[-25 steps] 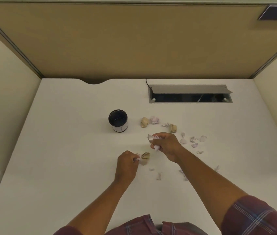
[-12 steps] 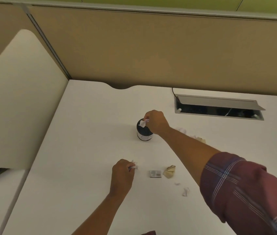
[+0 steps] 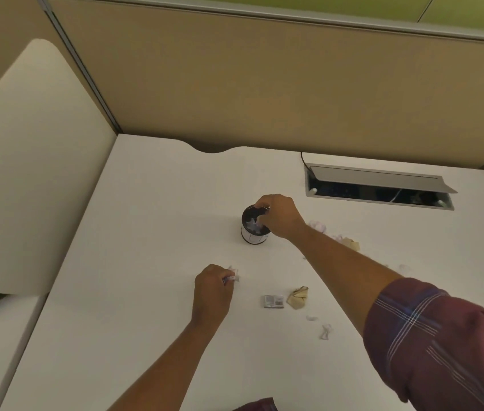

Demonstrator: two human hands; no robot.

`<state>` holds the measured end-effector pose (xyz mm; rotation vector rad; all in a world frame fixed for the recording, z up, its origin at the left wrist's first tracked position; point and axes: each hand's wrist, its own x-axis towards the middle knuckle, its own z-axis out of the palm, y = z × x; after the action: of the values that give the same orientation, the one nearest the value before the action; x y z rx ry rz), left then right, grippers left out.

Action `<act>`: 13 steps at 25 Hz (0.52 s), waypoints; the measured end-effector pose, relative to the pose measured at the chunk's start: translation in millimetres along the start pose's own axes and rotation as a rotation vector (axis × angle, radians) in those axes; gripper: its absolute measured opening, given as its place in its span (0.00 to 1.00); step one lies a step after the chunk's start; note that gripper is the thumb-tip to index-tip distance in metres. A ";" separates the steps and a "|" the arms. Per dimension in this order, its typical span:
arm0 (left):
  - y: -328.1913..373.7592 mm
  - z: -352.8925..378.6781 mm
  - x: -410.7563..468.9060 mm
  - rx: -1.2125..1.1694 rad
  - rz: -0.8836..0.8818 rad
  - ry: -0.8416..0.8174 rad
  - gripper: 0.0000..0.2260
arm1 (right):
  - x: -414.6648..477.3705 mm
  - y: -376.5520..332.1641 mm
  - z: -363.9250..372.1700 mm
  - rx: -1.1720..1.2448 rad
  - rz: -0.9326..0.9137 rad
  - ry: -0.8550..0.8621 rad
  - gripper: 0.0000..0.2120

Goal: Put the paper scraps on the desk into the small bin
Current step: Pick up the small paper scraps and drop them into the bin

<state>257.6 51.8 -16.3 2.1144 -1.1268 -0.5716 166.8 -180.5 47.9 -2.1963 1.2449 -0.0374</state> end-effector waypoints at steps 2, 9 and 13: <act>5.1 -0.4 6.9 -0.033 0.021 -0.002 0.06 | -10.2 7.2 -5.8 0.090 0.041 0.060 0.13; 50.2 -10.0 65.3 -0.049 0.120 0.009 0.06 | -74.0 52.8 -4.9 0.181 0.166 0.212 0.10; 73.7 -3.6 111.7 0.006 0.154 0.006 0.05 | -123.7 85.8 5.5 0.171 0.168 0.214 0.10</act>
<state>278.6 -71.2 32.3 2.0109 -1.2759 -0.4897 33.4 -112.5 31.5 -1.9743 1.4825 -0.3071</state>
